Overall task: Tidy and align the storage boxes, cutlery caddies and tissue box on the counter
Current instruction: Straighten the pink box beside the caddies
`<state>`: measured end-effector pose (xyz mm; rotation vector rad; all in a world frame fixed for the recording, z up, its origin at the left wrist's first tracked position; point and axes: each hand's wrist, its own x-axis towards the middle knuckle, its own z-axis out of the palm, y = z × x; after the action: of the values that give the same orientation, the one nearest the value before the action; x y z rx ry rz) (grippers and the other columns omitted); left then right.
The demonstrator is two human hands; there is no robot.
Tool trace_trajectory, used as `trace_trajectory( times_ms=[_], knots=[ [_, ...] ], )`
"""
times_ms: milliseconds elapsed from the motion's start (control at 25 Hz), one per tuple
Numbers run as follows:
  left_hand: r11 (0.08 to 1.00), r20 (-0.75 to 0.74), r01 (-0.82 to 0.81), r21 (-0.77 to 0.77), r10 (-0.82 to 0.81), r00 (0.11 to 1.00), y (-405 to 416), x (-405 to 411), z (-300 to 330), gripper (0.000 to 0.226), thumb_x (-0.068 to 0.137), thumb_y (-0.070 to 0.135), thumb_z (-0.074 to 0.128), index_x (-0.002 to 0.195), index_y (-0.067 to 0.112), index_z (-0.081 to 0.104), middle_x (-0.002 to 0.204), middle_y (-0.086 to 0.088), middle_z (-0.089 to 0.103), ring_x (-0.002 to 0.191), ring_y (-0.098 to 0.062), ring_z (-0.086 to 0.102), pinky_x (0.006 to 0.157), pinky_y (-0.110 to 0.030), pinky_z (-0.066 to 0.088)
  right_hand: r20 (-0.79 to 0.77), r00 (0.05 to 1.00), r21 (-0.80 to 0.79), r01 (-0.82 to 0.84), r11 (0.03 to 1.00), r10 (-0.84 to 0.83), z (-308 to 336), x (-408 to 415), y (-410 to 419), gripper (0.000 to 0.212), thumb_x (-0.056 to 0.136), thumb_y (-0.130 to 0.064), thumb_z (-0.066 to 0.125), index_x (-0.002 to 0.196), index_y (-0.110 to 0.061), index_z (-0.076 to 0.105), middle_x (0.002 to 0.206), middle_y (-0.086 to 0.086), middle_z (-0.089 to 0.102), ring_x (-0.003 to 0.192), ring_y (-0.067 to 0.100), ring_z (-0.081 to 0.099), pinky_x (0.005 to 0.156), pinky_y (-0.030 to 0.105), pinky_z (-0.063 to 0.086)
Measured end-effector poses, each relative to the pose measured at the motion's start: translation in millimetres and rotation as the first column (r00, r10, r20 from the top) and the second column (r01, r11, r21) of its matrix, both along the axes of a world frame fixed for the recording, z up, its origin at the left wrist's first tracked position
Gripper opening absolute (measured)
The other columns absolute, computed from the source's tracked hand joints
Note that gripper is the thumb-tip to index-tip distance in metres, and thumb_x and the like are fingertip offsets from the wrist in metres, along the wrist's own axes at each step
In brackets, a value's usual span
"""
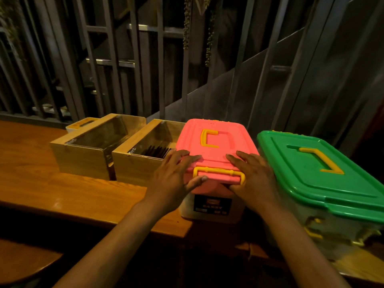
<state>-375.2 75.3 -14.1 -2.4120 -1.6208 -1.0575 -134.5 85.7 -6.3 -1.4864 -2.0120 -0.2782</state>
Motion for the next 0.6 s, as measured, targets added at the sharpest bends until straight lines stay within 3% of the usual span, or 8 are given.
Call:
trace_trajectory(
  times_ms=[160, 320, 480, 600],
  knots=[
    [0.999, 0.021, 0.039, -0.011, -0.039, 0.999, 21.0, -1.5, -0.1, 0.061, 0.084, 0.072, 0.039, 0.137, 0.041, 0.042, 0.142, 0.004, 0.040, 0.136, -0.015, 0.024, 0.094, -0.036, 0.042, 0.004, 1.000, 0.010, 0.029, 1.000, -0.029, -2.2, -2.0, 19.9, 0.080, 0.053, -0.047, 0.065, 0.131, -0.035, 0.056, 0.137, 0.001, 0.057, 0.119, 0.032, 0.052, 0.105, 0.050, 0.037],
    [0.998, 0.002, 0.048, -0.039, -0.048, 0.999, 50.8, 1.2, 3.2, 0.061, 0.086, 0.071, 0.041, 0.138, 0.040, 0.040, 0.143, 0.005, 0.038, 0.138, -0.017, 0.025, 0.100, -0.039, 0.041, -0.007, 0.999, -0.028, 0.043, 0.999, -0.043, 0.1, 0.0, 49.8, 0.080, 0.054, -0.049, 0.066, 0.132, -0.034, 0.055, 0.137, 0.003, 0.057, 0.120, 0.032, 0.051, 0.105, 0.046, 0.037],
    [0.998, -0.008, 0.045, -0.042, -0.045, 0.999, 78.6, 4.0, 5.3, 0.061, 0.087, 0.072, 0.038, 0.138, 0.040, 0.039, 0.145, 0.004, 0.037, 0.139, -0.018, 0.025, 0.095, -0.041, 0.045, -0.021, 0.999, -0.069, 0.037, 0.997, -0.038, 4.1, 0.3, 74.5, 0.076, 0.060, -0.038, 0.081, 0.132, -0.031, 0.056, 0.138, 0.006, 0.056, 0.123, 0.032, 0.049, 0.107, 0.038, 0.030],
    [0.998, -0.014, 0.058, -0.027, -0.059, 0.998, 98.0, 4.4, 4.9, 0.064, 0.085, 0.073, 0.035, 0.138, 0.038, 0.041, 0.142, 0.002, 0.040, 0.138, -0.020, 0.027, 0.091, -0.042, 0.047, -0.004, 0.998, -0.080, 0.064, 0.995, -0.064, 4.9, 0.5, 91.0, 0.076, 0.063, -0.038, 0.081, 0.133, -0.032, 0.054, 0.140, 0.004, 0.054, 0.125, 0.032, 0.047, 0.107, 0.036, 0.029]
  ],
)
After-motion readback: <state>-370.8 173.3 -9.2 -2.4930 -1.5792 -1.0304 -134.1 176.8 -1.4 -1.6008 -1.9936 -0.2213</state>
